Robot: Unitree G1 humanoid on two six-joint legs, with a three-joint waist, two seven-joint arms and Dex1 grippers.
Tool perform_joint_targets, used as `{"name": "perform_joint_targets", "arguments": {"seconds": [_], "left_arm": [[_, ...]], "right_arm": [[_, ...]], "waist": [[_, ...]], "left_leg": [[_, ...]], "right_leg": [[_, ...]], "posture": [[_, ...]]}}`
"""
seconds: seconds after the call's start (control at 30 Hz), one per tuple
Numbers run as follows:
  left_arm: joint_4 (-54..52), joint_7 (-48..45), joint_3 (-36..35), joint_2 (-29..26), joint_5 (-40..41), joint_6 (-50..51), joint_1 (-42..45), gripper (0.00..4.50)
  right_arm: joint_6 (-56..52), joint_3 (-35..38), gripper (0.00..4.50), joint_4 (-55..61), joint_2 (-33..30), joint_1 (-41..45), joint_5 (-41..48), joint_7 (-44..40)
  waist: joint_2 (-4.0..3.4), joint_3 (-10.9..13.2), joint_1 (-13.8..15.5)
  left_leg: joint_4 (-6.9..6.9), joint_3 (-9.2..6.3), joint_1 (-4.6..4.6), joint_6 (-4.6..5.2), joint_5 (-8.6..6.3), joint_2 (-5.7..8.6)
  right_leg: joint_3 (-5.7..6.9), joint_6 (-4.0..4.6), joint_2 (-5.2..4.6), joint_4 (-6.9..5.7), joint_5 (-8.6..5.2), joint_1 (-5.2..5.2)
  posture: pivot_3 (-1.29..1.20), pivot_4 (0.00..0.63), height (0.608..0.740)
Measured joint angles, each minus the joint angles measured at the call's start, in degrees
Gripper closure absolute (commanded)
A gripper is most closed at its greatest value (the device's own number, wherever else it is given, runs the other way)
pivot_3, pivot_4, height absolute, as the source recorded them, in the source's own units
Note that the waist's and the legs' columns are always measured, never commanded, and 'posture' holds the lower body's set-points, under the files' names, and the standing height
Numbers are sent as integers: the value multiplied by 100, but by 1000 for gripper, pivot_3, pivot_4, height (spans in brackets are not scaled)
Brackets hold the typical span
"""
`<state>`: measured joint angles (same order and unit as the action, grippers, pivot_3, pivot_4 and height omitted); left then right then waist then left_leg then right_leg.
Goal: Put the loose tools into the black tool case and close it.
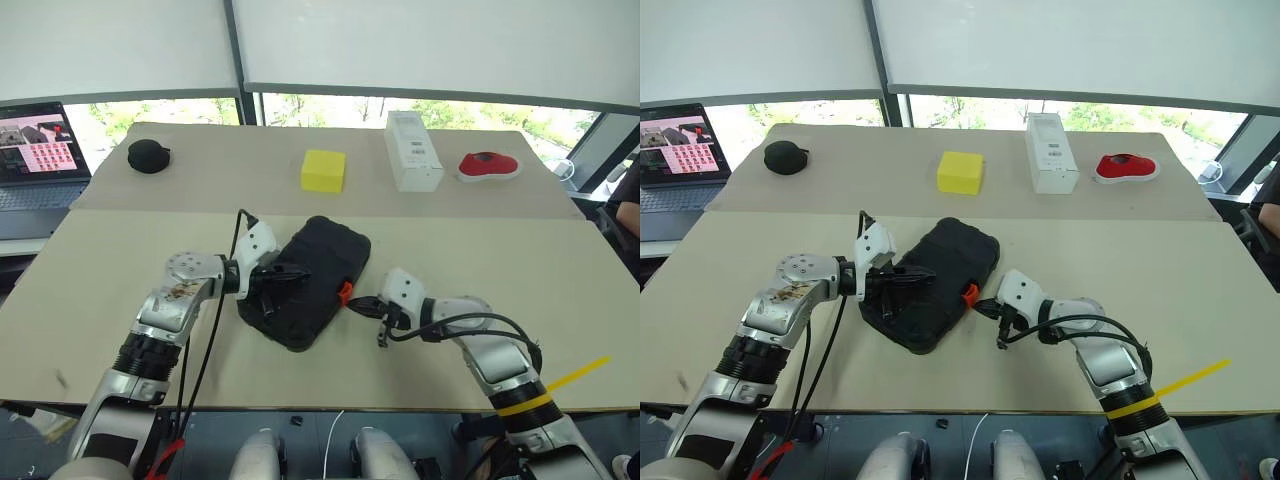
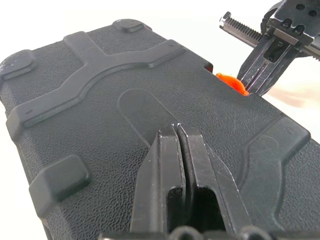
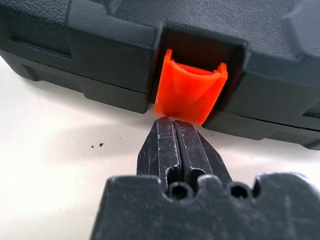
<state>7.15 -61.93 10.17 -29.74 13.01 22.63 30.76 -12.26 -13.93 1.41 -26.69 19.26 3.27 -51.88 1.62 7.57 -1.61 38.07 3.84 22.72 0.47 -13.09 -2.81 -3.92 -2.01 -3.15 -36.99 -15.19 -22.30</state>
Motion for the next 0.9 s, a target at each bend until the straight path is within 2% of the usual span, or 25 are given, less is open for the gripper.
{"name": "perform_joint_targets", "arguments": {"seconds": [0.47,0.57,0.7,0.83,0.87,0.9], "left_arm": [[-7,-13,-50,2,39,-73,-73,4368],[-149,-83,-230,9,227,-319,-346,3646],[-495,-278,-844,-52,750,-885,-944,2083],[-652,-196,-1653,-559,928,-1180,-1808,651],[-855,-179,-2012,-665,954,-1554,-2253,368],[-868,-179,-2037,-684,946,-1590,-2291,281]], "right_arm": [[-120,-45,4500,139,-71,138,29,-162],[-128,97,3676,456,-203,31,245,-261],[-88,649,2307,670,-671,-377,694,-465],[459,1137,1001,581,-1008,-774,922,-710],[902,1328,735,445,-1061,-923,1098,-995],[945,1343,496,430,-1068,-934,1118,-1019]], "waist": [[-1,0,-83],[-1,1,-88],[-2,5,-83],[-6,22,-103],[1,27,-90],[1,27,-88]], "left_leg": [[-16,-17,-10,0,0,-1],[-26,-17,-10,0,0,-1],[-35,-16,15,-1,-6,-2],[-41,-15,48,-1,-8,-4],[-41,-16,58,-1,-9,-7],[-41,-16,58,-1,-9,-7]], "right_leg": [[-5,5,3,0,-3,0],[-7,7,0,3,-4,-2],[-5,6,-5,23,-5,-21],[-8,7,-4,21,-5,-64],[-6,7,-7,22,-5,-73],[-6,7,-7,22,-5,-72]], "posture": [[0,150,740],[0,150,740],[0,150,740],[0,150,740],[0,150,740],[0,150,740]]}}
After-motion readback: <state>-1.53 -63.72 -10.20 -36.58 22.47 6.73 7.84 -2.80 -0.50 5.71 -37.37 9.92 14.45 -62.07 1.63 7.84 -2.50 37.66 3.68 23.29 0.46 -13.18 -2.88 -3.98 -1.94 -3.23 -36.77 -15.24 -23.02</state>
